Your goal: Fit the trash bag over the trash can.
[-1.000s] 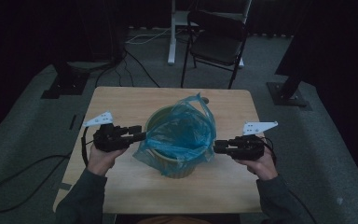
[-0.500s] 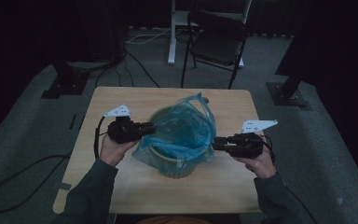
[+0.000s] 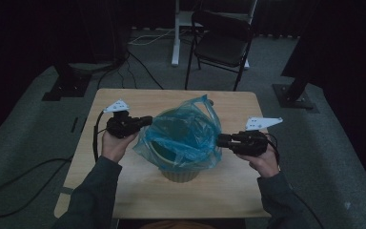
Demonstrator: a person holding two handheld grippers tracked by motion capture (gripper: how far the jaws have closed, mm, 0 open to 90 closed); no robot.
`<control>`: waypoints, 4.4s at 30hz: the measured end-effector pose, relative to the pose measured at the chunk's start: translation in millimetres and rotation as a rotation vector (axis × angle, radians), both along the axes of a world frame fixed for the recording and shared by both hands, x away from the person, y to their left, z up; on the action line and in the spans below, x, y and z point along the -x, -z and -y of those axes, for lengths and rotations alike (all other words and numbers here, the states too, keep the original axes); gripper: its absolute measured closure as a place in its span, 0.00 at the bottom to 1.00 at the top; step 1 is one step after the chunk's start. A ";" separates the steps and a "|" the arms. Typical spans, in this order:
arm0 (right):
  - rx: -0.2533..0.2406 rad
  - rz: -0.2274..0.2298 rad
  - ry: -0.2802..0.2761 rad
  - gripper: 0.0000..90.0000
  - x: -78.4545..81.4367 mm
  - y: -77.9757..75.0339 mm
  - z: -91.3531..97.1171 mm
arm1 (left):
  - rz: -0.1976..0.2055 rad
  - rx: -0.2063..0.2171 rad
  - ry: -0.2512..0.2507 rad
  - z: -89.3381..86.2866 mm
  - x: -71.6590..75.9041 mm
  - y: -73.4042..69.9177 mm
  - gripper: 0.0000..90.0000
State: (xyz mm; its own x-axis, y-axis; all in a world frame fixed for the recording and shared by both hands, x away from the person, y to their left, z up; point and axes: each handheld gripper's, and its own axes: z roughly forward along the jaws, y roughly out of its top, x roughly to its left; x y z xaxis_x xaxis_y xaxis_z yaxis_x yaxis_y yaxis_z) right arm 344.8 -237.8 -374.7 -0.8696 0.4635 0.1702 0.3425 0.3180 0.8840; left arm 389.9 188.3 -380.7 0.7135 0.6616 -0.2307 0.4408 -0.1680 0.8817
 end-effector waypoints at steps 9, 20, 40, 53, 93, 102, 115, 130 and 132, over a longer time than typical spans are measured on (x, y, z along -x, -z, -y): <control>-0.001 0.013 0.057 0.80 -14.2 -6.5 -1.6 | -0.014 0.021 -0.054 -8.5 -11.8 4.5 0.99; 0.020 0.027 0.120 0.79 -32.3 -8.5 -6.1 | -0.015 0.047 -0.085 -14.6 -22.1 -1.7 0.97; 0.060 0.005 0.167 0.77 -68.6 -9.9 -25.7 | -0.008 0.036 0.011 8.7 -38.5 -20.5 0.75; 0.100 -0.004 0.188 1.00 -73.8 -7.1 -23.8 | -0.039 -0.078 0.110 49.1 -57.6 -17.3 0.70; 0.103 -0.001 0.176 1.00 -72.3 -5.6 -26.9 | -0.033 -0.155 0.136 80.9 -79.0 -21.2 0.69; 0.101 0.002 0.179 1.00 -72.4 -7.0 -25.0 | -0.045 -0.143 0.167 79.1 -84.4 -18.5 1.00; 0.110 -0.002 0.193 1.00 -75.9 -6.4 -23.8 | -0.065 -0.112 0.095 67.0 -102.2 -15.6 1.00; 0.170 -0.063 0.191 1.00 -78.9 20.4 -24.3 | -0.223 -0.026 0.144 55.5 -118.2 32.6 1.00; 0.178 -0.077 0.185 1.00 -78.7 24.9 -25.7 | -0.233 -0.028 0.143 53.8 -117.6 37.8 1.00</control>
